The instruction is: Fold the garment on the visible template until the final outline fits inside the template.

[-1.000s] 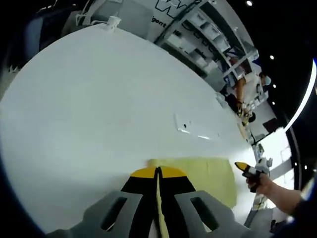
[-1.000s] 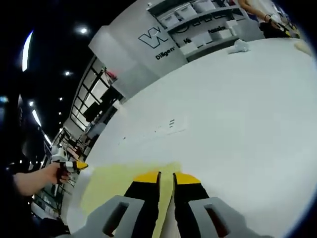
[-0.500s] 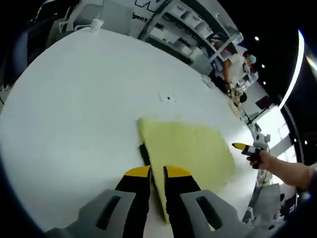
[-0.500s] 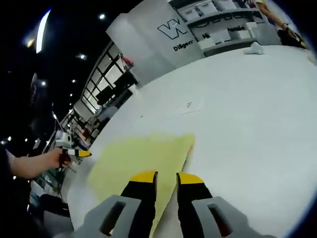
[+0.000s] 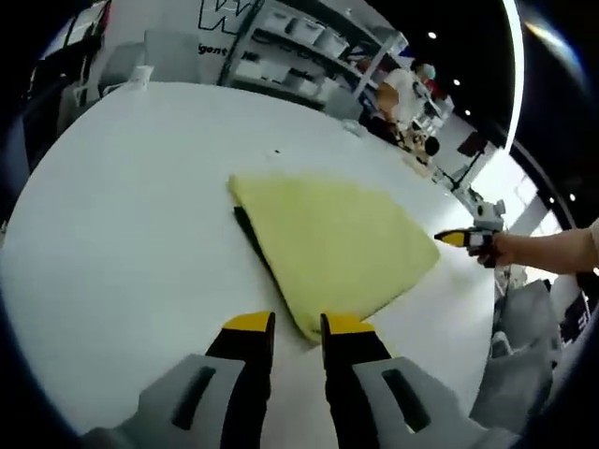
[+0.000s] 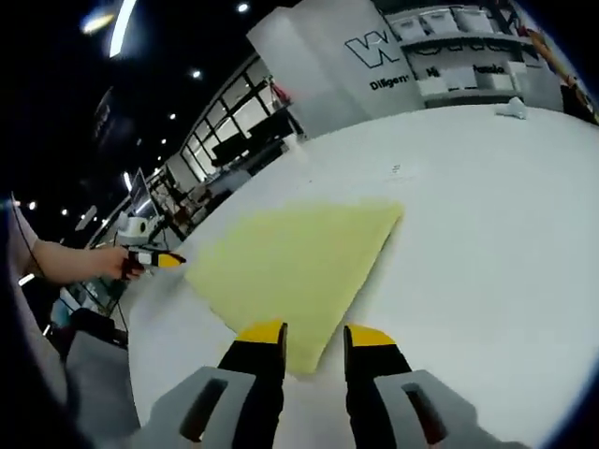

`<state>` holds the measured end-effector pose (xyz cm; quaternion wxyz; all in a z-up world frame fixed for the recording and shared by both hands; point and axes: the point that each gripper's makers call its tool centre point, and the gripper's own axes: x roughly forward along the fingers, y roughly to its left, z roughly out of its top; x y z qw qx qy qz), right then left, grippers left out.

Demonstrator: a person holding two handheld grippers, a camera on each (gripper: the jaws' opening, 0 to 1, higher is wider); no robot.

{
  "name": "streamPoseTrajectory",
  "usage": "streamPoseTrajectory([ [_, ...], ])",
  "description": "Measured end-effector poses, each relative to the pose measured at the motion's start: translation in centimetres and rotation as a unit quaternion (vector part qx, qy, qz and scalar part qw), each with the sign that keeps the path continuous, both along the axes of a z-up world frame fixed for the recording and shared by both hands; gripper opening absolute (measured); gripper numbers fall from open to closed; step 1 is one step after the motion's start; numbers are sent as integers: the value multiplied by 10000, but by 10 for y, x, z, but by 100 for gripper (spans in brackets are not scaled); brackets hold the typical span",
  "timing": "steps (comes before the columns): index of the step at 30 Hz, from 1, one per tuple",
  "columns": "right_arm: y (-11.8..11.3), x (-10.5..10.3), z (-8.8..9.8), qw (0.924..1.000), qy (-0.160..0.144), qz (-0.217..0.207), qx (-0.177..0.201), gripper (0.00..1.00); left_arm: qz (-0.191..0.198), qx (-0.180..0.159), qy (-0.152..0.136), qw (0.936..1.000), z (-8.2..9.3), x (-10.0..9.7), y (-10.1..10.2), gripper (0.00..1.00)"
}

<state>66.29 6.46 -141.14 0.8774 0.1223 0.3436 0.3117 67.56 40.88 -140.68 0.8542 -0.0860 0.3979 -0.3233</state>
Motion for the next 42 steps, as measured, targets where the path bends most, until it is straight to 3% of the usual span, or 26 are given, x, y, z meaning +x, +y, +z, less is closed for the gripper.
streamPoseTrajectory([
  [7,6,-19,-17,9990,-46,294,-327,18,-218,291,-221,9991,-18,-4,-3,22],
  [17,4,-20,-26,9968,-191,430,-642,15,-491,629,-456,9958,-30,2,0,18],
  [29,4,-22,-28,9950,-324,566,-757,12,-670,652,-633,9936,-28,3,-4,15],
  [37,4,-21,-29,9932,-380,647,-891,10,-657,629,-641,9938,-28,4,-7,3],
  [42,5,-22,-28,9922,-427,699,-942,4,-678,630,-647,9936,-28,4,-6,1],
])
